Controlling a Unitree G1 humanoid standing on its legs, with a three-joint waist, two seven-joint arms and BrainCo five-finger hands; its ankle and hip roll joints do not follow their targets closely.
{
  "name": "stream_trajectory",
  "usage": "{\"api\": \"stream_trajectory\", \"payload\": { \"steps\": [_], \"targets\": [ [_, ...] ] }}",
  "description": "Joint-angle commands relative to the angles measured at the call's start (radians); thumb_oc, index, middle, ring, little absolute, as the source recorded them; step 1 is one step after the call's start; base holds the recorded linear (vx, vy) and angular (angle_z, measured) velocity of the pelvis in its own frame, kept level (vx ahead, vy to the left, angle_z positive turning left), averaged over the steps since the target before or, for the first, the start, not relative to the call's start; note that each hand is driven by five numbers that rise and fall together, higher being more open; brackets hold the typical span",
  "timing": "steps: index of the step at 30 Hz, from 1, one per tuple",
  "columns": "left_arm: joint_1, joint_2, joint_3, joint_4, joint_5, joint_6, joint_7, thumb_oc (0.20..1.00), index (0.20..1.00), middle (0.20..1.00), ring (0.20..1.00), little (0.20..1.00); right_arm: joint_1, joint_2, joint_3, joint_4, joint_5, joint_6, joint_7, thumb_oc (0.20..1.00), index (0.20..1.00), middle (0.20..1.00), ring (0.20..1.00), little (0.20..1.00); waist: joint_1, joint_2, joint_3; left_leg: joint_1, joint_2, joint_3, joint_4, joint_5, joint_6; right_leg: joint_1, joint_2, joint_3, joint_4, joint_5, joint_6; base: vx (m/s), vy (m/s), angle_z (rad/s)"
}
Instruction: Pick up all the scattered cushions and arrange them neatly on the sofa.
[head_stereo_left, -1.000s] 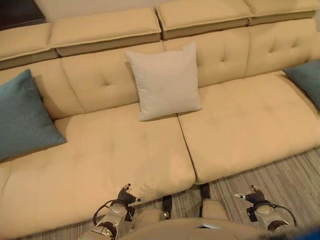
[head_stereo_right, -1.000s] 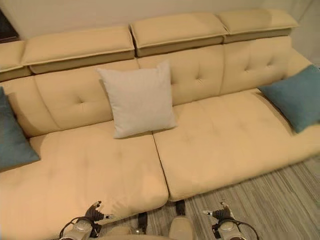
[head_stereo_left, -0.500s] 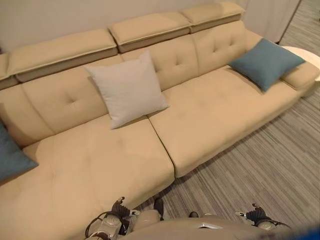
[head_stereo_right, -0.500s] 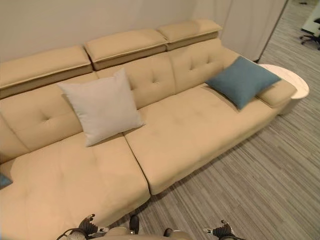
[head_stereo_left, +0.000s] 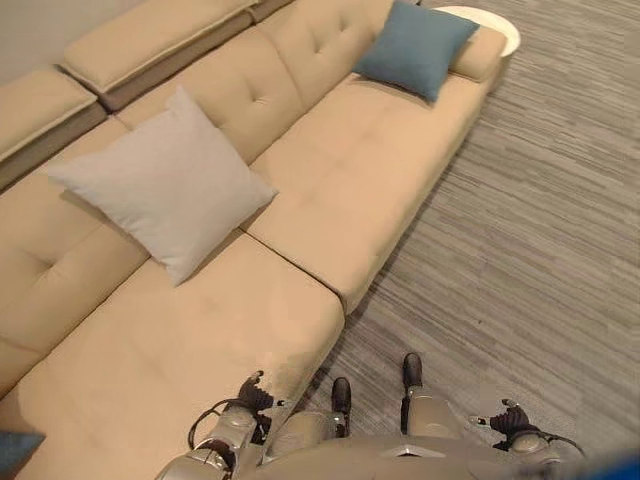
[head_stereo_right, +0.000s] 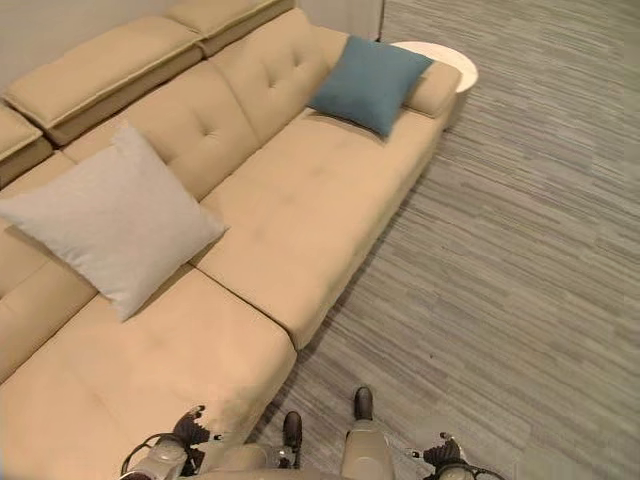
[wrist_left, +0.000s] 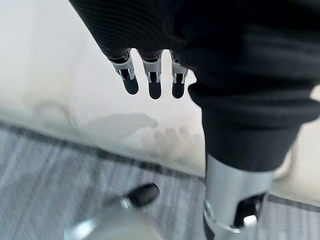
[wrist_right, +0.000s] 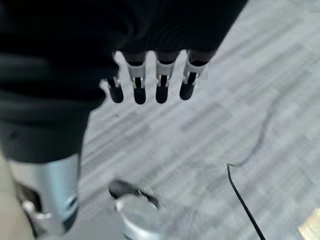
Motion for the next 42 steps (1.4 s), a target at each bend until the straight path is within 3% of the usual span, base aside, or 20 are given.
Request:
{"api": "stream_trajectory", "payload": {
  "steps": [1,3,6,10,15,18,21,23,24,25,27,28,30,33,34,36,39,42],
  "targets": [
    [-0.005,0.009,0.029,0.015,0.023,-0.006,-0.005,1.000,1.000,1.000,1.000,1.000,-0.032,-0.028,0.000,0.013,0.014,-0.011,-0.014,1.000,1.000,1.000,1.000,1.000,0.043,-0.028,-0.026,-0.005,0.033,-0.109,0.069,-0.123,-0.119,0.091,0.066,-0.037,-0.080,0.058,0.005,-0.10,0.057,-1.44],
    [-0.001,0.006,0.032,0.013,0.020,-0.006,-0.007,1.000,1.000,1.000,1.000,1.000,-0.030,-0.030,0.007,0.027,0.004,-0.010,-0.018,1.000,1.000,1.000,1.000,1.000,0.085,-0.027,-0.038,-0.013,0.054,-0.046,0.076,-0.127,-0.118,0.159,0.041,-0.135,-0.065,0.016,0.002,-0.11,-0.015,-0.88],
    [-0.010,0.004,0.029,0.004,0.007,-0.007,-0.006,1.000,1.000,1.000,1.000,1.000,-0.035,-0.030,0.009,0.023,0.009,-0.006,-0.019,1.000,1.000,1.000,1.000,1.000,0.095,-0.036,-0.061,-0.006,0.057,-0.034,0.060,-0.122,-0.118,0.182,0.059,-0.104,-0.112,0.021,0.008,0.04,-0.120,-1.14],
    [-0.031,-0.014,-0.025,-0.011,0.033,-0.003,-0.013,1.000,1.000,1.000,1.000,1.000,-0.022,-0.030,0.010,0.006,0.025,-0.014,-0.022,1.000,1.000,1.000,1.000,1.000,0.051,-0.025,-0.076,0.040,0.083,-0.038,0.042,-0.129,-0.136,0.215,0.105,-0.053,-0.171,0.015,-0.005,0.14,-0.196,-0.27],
    [-0.056,-0.029,-0.072,-0.024,0.046,0.002,-0.017,1.000,1.000,1.000,1.000,1.000,-0.007,-0.031,0.012,0.022,0.037,-0.015,-0.039,1.000,1.000,1.000,1.000,1.000,0.047,-0.042,-0.028,-0.072,0.089,-0.100,0.277,-0.163,-0.165,0.250,0.127,-0.028,-0.214,0.013,-0.031,0.03,-0.147,0.07],
    [-0.056,-0.037,-0.083,-0.013,0.050,0.002,-0.016,1.000,1.000,1.000,1.000,1.000,-0.006,-0.031,0.011,0.027,0.041,-0.018,-0.044,1.000,1.000,1.000,1.000,1.000,0.049,-0.040,-0.033,-0.101,0.067,-0.121,0.226,-0.143,-0.168,0.268,0.142,-0.025,-0.240,0.012,-0.026,0.14,-0.045,0.02],
    [-0.059,-0.032,-0.081,-0.005,0.055,-0.003,-0.014,1.000,1.000,1.000,1.000,1.000,-0.017,-0.035,0.015,0.024,0.043,-0.018,-0.050,1.000,1.000,1.000,1.000,1.000,0.071,-0.032,-0.024,-0.188,0.029,-0.126,0.153,-0.050,-0.182,0.296,0.181,0.008,-0.255,-0.011,-0.023,0.20,0.010,-0.01],
    [-0.052,-0.031,-0.072,0.002,0.056,-0.001,-0.014,1.000,1.000,1.000,1.000,1.000,-0.014,-0.033,0.015,0.023,0.037,-0.016,-0.048,1.000,1.000,1.000,1.000,1.000,0.076,-0.029,-0.034,-0.165,0.033,-0.121,0.132,-0.055,-0.174,0.307,0.193,0.025,-0.254,-0.029,-0.027,0.24,0.057,-0.59],
    [-0.044,-0.027,-0.063,0.013,0.061,0.003,-0.017,1.000,1.000,1.000,1.000,1.000,-0.013,-0.027,0.014,0.031,0.031,-0.015,-0.045,1.000,1.000,1.000,1.000,1.000,0.073,-0.032,-0.048,-0.147,0.033,-0.119,0.124,-0.060,-0.166,0.318,0.187,0.026,-0.241,-0.045,-0.025,0.41,0.176,-0.92],
    [-0.039,-0.016,-0.056,0.016,0.070,0.005,-0.018,1.000,1.000,1.000,1.000,1.000,-0.015,-0.023,0.018,0.029,0.010,-0.011,-0.034,1.000,1.000,1.000,1.000,1.000,0.090,-0.035,-0.059,-0.120,0.037,-0.098,0.120,-0.082,-0.145,0.308,0.155,0.025,-0.149,-0.067,-0.013,0.41,0.193,-0.86],
    [-0.044,-0.003,-0.054,0.009,0.068,0.005,-0.017,1.000,1.000,1.000,1.000,1.000,-0.027,-0.023,0.019,0.023,0.003,-0.006,-0.027,1.000,1.000,1.000,1.000,1.000,0.091,-0.029,-0.050,-0.092,0.043,-0.083,0.113,-0.095,-0.129,0.249,0.121,0.031,-0.020,-0.050,0.013,0.23,0.180,-0.71],
    [-0.051,0.009,-0.054,-0.003,0.062,0.006,-0.013,1.000,1.000,1.000,1.000,1.000,-0.043,-0.027,0.022,0.011,0.001,-0.004,-0.024,1.000,1.000,1.000,1.000,1.000,0.073,-0.013,-0.033,-0.068,0.049,-0.076,0.110,-0.105,-0.106,0.172,0.094,0.027,0.137,0.000,0.032,0.16,0.169,-0.67],
    [-0.057,0.018,-0.061,-0.008,0.063,0.007,-0.009,1.000,1.000,1.000,1.000,1.000,-0.050,-0.027,0.023,-0.001,0.005,-0.008,-0.026,1.000,1.000,1.000,1.000,1.000,0.059,0.003,-0.023,-0.047,0.055,-0.072,0.108,-0.113,-0.089,0.116,0.080,0.013,0.244,0.018,0.026,0.14,0.113,-0.25],
    [-0.057,0.019,-0.062,-0.008,0.060,0.007,-0.005,1.000,1.000,1.000,1.000,1.000,-0.049,-0.026,0.022,-0.009,0.009,-0.010,-0.027,1.000,1.000,1.000,1.000,1.000,0.056,0.011,-0.024,-0.007,0.053,-0.071,0.099,-0.135,-0.081,0.091,0.064,-0.002,0.260,0.013,0.009,0.25,0.027,0.22],
    [-0.061,0.017,-0.064,-0.007,0.059,0.008,-0.005,1.000,1.000,1.000,1.000,1.000,-0.052,-0.027,0.027,-0.007,0.006,-0.008,-0.027,1.000,1.000,1.000,1.000,1.000,0.053,0.008,-0.029,0.025,0.048,-0.076,0.085,-0.152,-0.081,0.076,0.056,-0.020,0.181,0.000,-0.005,0.28,-0.079,0.15],
    [-0.065,0.014,-0.069,0.003,0.066,0.008,-0.006,1.000,1.000,1.000,1.000,1.000,-0.055,-0.028,0.034,-0.004,-0.001,-0.003,-0.026,1.000,1.000,1.000,1.000,1.000,0.044,0.003,-0.028,0.054,0.044,-0.080,0.071,-0.166,-0.089,0.068,0.052,-0.029,0.083,0.020,0.000,0.33,-0.129,0.02],
    [-0.075,0.004,-0.072,0.015,0.072,0.003,-0.008,1.000,1.000,1.000,1.000,1.000,-0.047,-0.027,0.038,-0.001,-0.004,0.005,-0.024,1.000,1.000,1.000,1.000,1.000,0.011,-0.004,-0.028,0.126,0.040,-0.116,0.037,-0.199,-0.110,0.007,0.065,-0.001,-0.107,0.098,0.029,0.39,-0.205,0.15],
    [-0.064,-0.008,-0.072,0.027,0.084,0.000,-0.008,1.000,1.000,1.000,1.000,1.000,-0.031,-0.023,0.041,0.011,-0.006,0.006,-0.023,1.000,1.000,1.000,1.000,1.000,-0.002,-0.013,-0.044,0.165,0.048,-0.138,0.025,-0.221,-0.125,0.041,0.077,0.017,-0.153,0.120,0.032,0.35,-0.276,0.71]
  ]
}}
